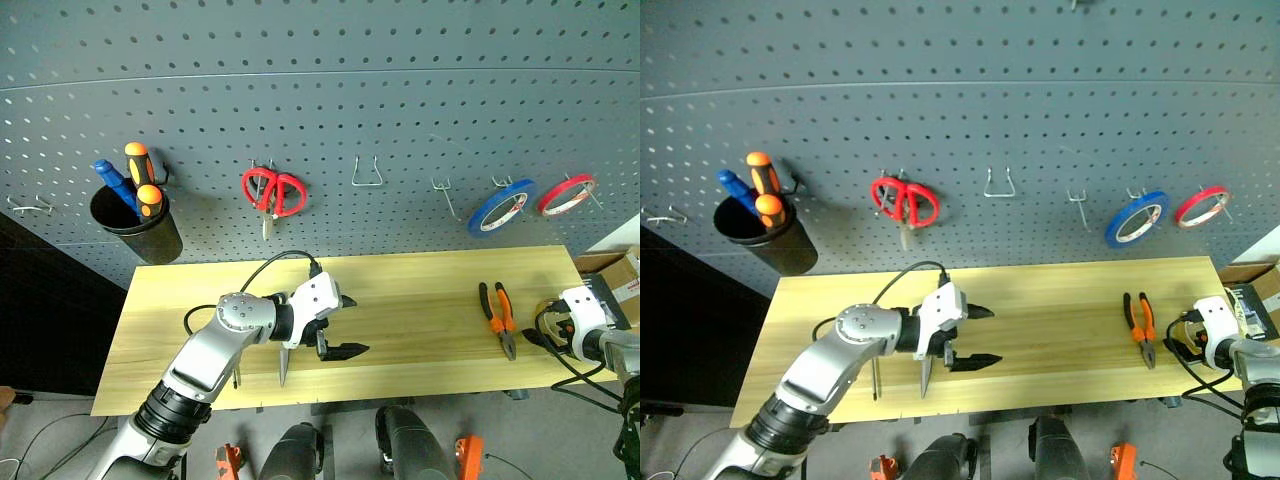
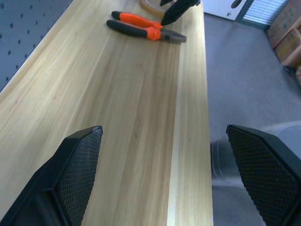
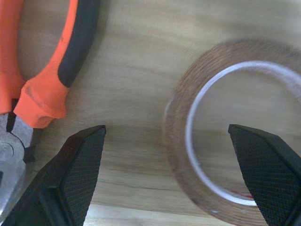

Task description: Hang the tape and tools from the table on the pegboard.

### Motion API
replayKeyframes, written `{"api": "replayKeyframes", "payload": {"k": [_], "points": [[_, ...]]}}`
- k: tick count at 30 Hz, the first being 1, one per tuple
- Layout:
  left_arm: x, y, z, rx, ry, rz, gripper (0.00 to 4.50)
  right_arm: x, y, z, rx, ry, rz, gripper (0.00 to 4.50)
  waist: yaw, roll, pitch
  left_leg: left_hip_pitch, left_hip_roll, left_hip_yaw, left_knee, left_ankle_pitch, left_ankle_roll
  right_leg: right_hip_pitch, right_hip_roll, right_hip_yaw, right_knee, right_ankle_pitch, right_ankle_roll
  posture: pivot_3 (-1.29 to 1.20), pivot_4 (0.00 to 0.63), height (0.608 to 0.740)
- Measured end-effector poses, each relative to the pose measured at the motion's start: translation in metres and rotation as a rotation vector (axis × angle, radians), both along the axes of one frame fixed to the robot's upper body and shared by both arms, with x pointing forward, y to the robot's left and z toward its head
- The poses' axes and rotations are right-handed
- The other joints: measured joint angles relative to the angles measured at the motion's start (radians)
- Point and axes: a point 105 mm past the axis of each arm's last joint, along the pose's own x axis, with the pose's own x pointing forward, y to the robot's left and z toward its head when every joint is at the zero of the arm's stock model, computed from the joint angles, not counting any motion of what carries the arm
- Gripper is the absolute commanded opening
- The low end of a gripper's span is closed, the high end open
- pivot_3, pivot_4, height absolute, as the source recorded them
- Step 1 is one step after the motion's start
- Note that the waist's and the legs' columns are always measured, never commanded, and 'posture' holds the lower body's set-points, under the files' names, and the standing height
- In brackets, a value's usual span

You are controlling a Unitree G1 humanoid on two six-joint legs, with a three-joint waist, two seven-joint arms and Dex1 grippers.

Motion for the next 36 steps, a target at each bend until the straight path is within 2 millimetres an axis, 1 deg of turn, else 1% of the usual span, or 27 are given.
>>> {"api": "replayKeyframes", "payload": {"k": [2,9,12,13,15,17,21,22,24,26,28,29,31,34,36], "points": [[-0.001,0.0,0.001,0.002,-0.006,-0.003,4.5,0.001,-0.001,0.0,0.001,0.003,-0.013,3.91,0.001,0.0,0.0,-0.001,0.0,0.0,0.001,0.0,0.0,0.0,0.0,-0.001,0.0,0.0,0.0,0.06,0.31,0.74],[-0.003,0.005,-0.005,0.013,0.009,0.01,4.5,0.003,-0.004,-0.001,-0.056,0.014,-0.007,1.58,0.003,-0.001,0.0,-0.002,0.0,-0.002,0.003,0.0,0.0,0.0,0.0,-0.002,0.0,0.0,0.0,0.05,0.304,0.74],[-0.004,0.006,-0.006,0.014,0.012,0.01,4.5,0.001,-0.003,-0.003,-0.054,0.02,0.001,0.55,0.003,-0.001,0.0,-0.005,0.0,-0.005,0.01,0.0,0.0,0.0,0.0,-0.005,0.001,0.0,0.0,0.05,0.298,0.74],[-0.004,0.008,-0.006,0.014,0.01,0.01,4.5,0.001,-0.003,-0.004,-0.055,0.019,-0.002,0.41,0.003,-0.001,0.0,-0.006,0.0,-0.007,0.011,0.0,0.0,0.0,0.0,-0.006,0.0,0.001,0.0,0.05,0.296,0.74],[-0.004,0.01,-0.005,0.011,0.003,0.012,4.5,-0.001,-0.004,-0.004,-0.059,0.018,-0.01,0.41,0.005,-0.001,0.0,-0.007,0.0,-0.008,0.012,0.0,0.0,0.001,0.0,-0.007,0.001,0.002,0.0,0.04,0.29,0.74],[-0.003,0.011,0.0,-0.019,-0.012,0.013,4.5,-0.004,-0.005,-0.004,-0.066,0.011,-0.017,0.41,0.012,-0.001,0.0,-0.007,0.0,-0.009,0.012,0.0,0.0,0.001,0.0,-0.008,0.001,0.002,0.0,0.04,0.284,0.74],[-0.002,0.017,0.009,-0.073,-0.046,0.025,4.5,-0.019,-0.007,-0.006,-0.077,-0.003,-0.029,0.41,0.026,0.001,0.0,-0.009,-0.001,-0.01,0.012,0.0,0.0,-0.001,-0.001,-0.009,0.0,0.002,0.0,0.04,0.276,0.74],[-0.002,0.018,0.011,-0.085,-0.054,0.025,4.5,-0.023,-0.006,-0.004,-0.086,-0.017,-0.024,0.41,0.028,0.002,-0.001,-0.01,-0.001,-0.01,0.012,0.0,0.0,-0.002,-0.001,-0.009,0.0,0.002,0.0,0.04,0.272,0.74],[-0.001,0.02,0.014,-0.107,-0.074,0.03,4.5,-0.032,-0.004,0.008,-0.116,-0.066,-0.017,0.41,0.034,0.004,-0.002,-0.013,-0.002,-0.01,0.012,0.0,0.0,-0.006,-0.002,-0.009,0.0,0.002,0.0,0.03,0.268,0.74],[0.001,0.023,0.017,-0.124,-0.091,0.039,4.5,-0.037,0.0,0.03,-0.156,-0.131,-0.007,0.41,0.035,0.006,-0.002,-0.018,-0.002,-0.009,0.014,0.0,0.0,-0.012,-0.002,-0.008,0.003,0.002,0.0,0.03,0.265,0.74],[0.0,0.023,0.019,-0.139,-0.095,0.032,4.5,-0.042,0.006,0.047,-0.183,-0.185,-0.001,0.41,0.034,0.006,-0.003,-0.02,-0.002,-0.008,0.015,0.0,-0.001,-0.014,-0.002,-0.008,0.005,0.002,0.0,0.02,0.262,0.74],[-0.002,0.023,0.019,-0.153,-0.088,0.028,4.5,-0.047,0.015,0.059,-0.205,-0.224,0.012,0.41,0.034,0.007,-0.003,-0.02,-0.001,-0.008,0.015,0.0,-0.001,-0.015,-0.002,-0.008,0.006,0.002,0.0,0.01,0.259,0.74],[0.0,0.025,0.017,-0.179,-0.092,0.047,4.5,-0.054,0.038,0.073,-0.223,-0.29,0.045,0.41,0.031,0.007,-0.003,-0.02,-0.001,-0.008,0.015,0.0,-0.001,-0.015,-0.001,-0.008,0.006,0.002,0.0,0.0,0.256,0.74],[0.009,0.031,0.021,-0.225,-0.143,0.103,4.5,-0.061,0.082,0.085,-0.213,-0.378,0.091,0.41,0.03,0.007,-0.004,-0.02,-0.001,-0.008,0.015,0.0,-0.001,-0.015,-0.001,-0.008,0.006,0.002,0.001,0.0,0.252,0.74],[0.011,0.036,0.022,-0.239,-0.171,0.123,4.5,-0.065,0.112,0.092,-0.201,-0.429,0.132,0.41,0.028,0.008,-0.004,-0.02,-0.002,-0.008,0.016,0.0,-0.001,-0.015,-0.001,-0.007,0.006,0.002,0.001,0.0,0.247,0.74]]}}
